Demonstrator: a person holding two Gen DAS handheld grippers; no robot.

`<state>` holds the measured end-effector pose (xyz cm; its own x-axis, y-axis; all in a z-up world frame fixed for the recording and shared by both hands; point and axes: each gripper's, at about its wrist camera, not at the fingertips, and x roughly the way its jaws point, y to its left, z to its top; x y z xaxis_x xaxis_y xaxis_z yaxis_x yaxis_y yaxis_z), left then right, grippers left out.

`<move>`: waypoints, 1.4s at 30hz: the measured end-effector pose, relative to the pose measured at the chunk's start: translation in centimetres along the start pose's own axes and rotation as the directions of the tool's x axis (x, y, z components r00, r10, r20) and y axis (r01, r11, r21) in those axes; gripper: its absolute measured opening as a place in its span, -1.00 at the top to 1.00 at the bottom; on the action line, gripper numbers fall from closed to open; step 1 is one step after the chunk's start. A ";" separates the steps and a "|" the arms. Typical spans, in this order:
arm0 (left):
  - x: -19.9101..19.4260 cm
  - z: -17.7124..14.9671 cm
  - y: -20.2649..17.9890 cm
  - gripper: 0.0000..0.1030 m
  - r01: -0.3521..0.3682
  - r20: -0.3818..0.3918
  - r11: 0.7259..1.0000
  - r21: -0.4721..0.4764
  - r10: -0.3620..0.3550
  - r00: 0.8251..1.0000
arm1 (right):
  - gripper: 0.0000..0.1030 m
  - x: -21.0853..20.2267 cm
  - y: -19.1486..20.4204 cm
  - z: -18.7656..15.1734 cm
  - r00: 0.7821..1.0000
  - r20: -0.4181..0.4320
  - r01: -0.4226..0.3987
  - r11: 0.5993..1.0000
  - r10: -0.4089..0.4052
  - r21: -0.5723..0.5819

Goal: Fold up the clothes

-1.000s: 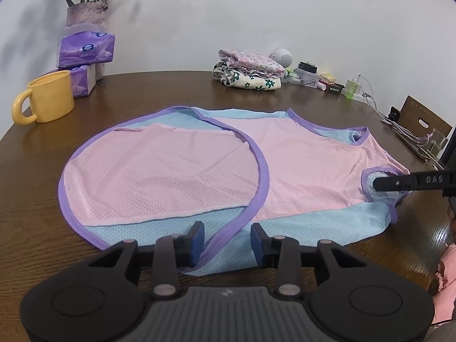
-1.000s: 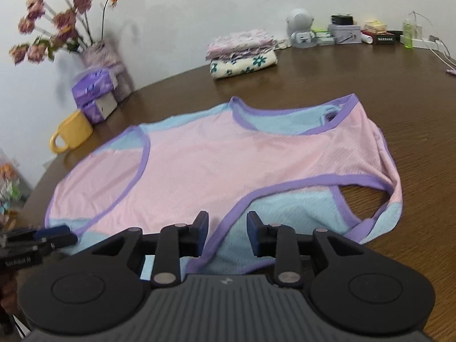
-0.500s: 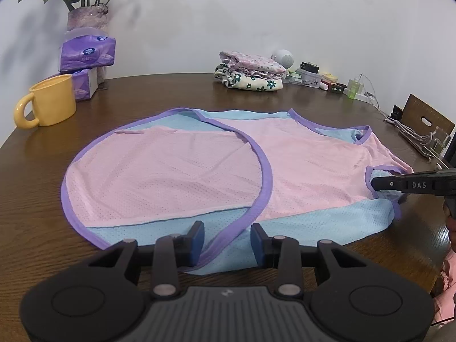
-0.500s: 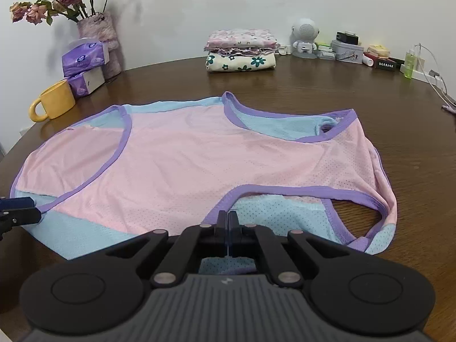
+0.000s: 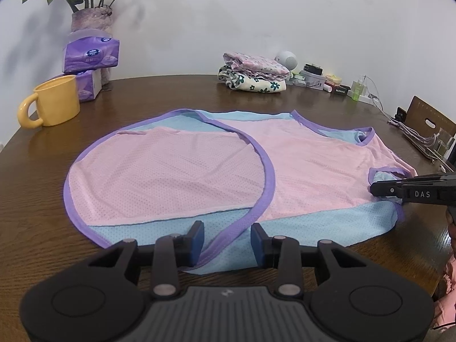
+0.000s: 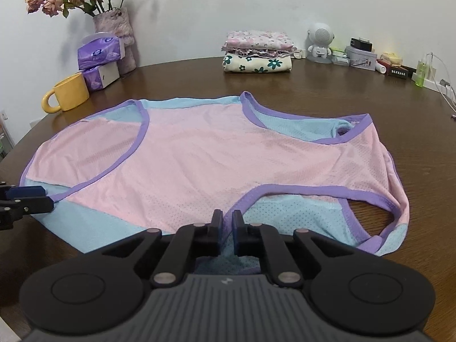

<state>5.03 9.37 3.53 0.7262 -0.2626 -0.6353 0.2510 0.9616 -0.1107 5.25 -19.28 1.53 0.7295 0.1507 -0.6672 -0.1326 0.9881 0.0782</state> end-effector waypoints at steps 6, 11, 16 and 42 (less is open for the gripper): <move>-0.4 0.7 1.3 0.33 0.063 0.011 0.995 -0.076 -0.062 0.998 | 0.82 -0.7 -0.7 -0.2 0.999 0.002 -0.052 0.997 0.052 0.060; -0.5 3.9 4.7 0.33 -0.042 0.059 0.991 -0.124 0.050 0.997 | 0.77 -1.4 -0.9 0.0 0.998 0.046 -0.038 0.997 0.034 0.071; 1.9 6.2 8.3 0.40 -0.142 0.017 0.977 -0.158 0.146 0.989 | 0.75 -0.2 -2.1 0.2 0.999 0.032 -0.002 0.995 -0.001 0.104; 2.2 3.7 7.8 0.59 -0.312 -0.027 0.943 -0.113 0.311 0.950 | 0.66 0.9 -4.0 0.9 0.997 0.033 -0.073 0.997 0.073 0.013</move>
